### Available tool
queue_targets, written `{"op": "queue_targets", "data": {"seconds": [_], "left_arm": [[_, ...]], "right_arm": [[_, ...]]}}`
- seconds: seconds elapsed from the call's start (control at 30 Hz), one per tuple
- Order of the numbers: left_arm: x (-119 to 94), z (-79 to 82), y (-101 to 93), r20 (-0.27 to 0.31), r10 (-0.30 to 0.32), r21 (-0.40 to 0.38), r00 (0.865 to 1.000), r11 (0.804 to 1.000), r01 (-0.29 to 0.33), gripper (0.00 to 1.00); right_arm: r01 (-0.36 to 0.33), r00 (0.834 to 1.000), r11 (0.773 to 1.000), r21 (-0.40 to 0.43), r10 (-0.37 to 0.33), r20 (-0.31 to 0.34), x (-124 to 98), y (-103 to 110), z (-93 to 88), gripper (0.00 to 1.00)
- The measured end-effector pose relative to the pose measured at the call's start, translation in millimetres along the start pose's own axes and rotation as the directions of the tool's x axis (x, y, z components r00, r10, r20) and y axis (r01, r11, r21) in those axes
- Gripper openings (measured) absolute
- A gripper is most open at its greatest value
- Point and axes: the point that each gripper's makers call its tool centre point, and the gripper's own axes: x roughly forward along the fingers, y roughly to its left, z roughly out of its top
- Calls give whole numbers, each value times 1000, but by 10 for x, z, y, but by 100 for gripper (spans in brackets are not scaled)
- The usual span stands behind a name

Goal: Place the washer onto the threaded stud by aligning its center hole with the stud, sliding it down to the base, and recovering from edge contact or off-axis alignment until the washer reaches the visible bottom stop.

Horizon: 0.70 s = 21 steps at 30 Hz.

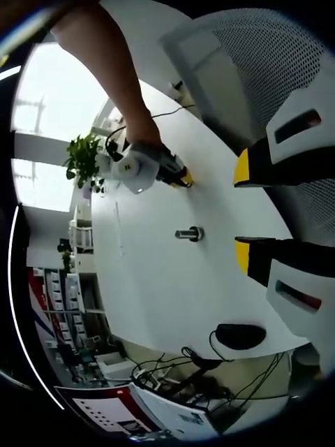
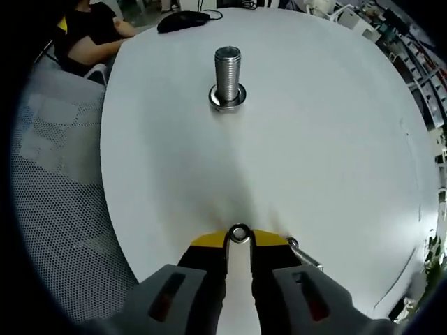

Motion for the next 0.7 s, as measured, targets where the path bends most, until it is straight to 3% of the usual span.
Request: {"op": "queue_targets", "data": {"seconds": [0.17, 0.57, 0.7], "left_arm": [[8, -5, 3, 1, -3, 0, 1000, 1000, 3, 26], [4, -4, 12, 3, 1, 0, 1000, 1000, -1, 26], [4, -8, 17, 3, 0, 3, 1000, 1000, 0, 26]], "right_arm": [[-6, 1000, 1000, 21, 6, 1, -9, -16, -41, 14], [12, 1000, 999, 47, -13, 17, -319, -59, -96, 14], [22, 999, 998, 58, -24, 22, -357, -169, -104, 14]]}}
